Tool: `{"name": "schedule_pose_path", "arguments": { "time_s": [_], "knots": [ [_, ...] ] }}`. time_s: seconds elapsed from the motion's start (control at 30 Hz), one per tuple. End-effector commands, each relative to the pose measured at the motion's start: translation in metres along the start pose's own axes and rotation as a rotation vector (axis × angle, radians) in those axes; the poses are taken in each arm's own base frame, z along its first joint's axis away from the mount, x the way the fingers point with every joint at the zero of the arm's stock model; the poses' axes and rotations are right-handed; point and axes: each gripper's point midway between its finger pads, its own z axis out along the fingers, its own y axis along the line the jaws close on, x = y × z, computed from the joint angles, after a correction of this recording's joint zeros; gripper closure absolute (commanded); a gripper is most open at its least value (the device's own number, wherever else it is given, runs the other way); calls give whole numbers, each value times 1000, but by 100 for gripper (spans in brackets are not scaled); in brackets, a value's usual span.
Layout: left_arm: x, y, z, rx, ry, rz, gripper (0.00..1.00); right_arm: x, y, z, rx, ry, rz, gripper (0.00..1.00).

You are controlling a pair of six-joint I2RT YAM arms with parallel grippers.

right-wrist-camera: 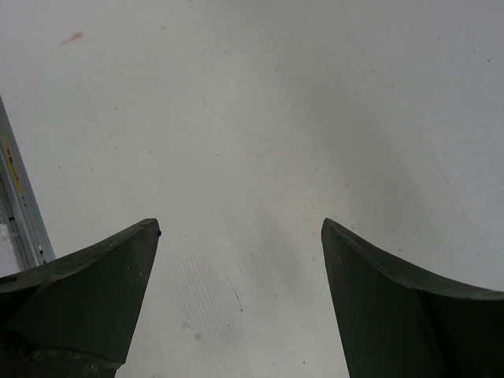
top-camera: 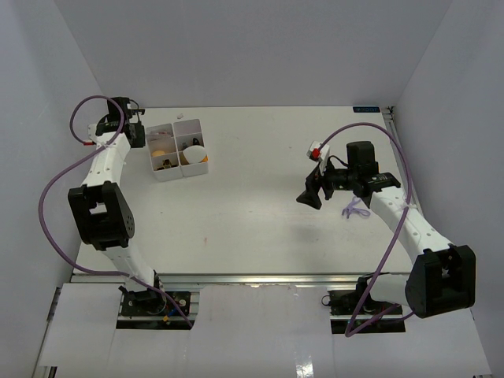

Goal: Organize the makeup

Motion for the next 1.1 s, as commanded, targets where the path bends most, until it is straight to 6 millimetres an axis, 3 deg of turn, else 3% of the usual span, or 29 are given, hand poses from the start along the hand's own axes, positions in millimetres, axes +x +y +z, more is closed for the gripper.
{"name": "schedule_pose_path", "arguments": {
  "time_s": [0.0, 0.17, 0.5, 0.63, 1.0, 1.07],
  "knots": [
    [-7, -7, -7, 4, -12, -3, 91, -12, 1, -4, 2, -50, -41, 10],
    [-7, -8, -6, -1, -16, 7, 88, -12, 1, -4, 0, -53, -42, 10],
    [-3, -18, 8, -13, 1, 29, 62, -14, 0, -8, 7, -60, -43, 10],
    [0, -20, 10, -7, 15, 35, 58, -14, 0, -8, 8, -61, -43, 10],
    [6, -33, 0, 59, 41, 51, 51, -14, 1, -8, 4, -63, -39, 10],
    [5, -38, -5, 78, 40, 53, 45, -13, 1, -8, 4, -62, -39, 10]
  ]
}}
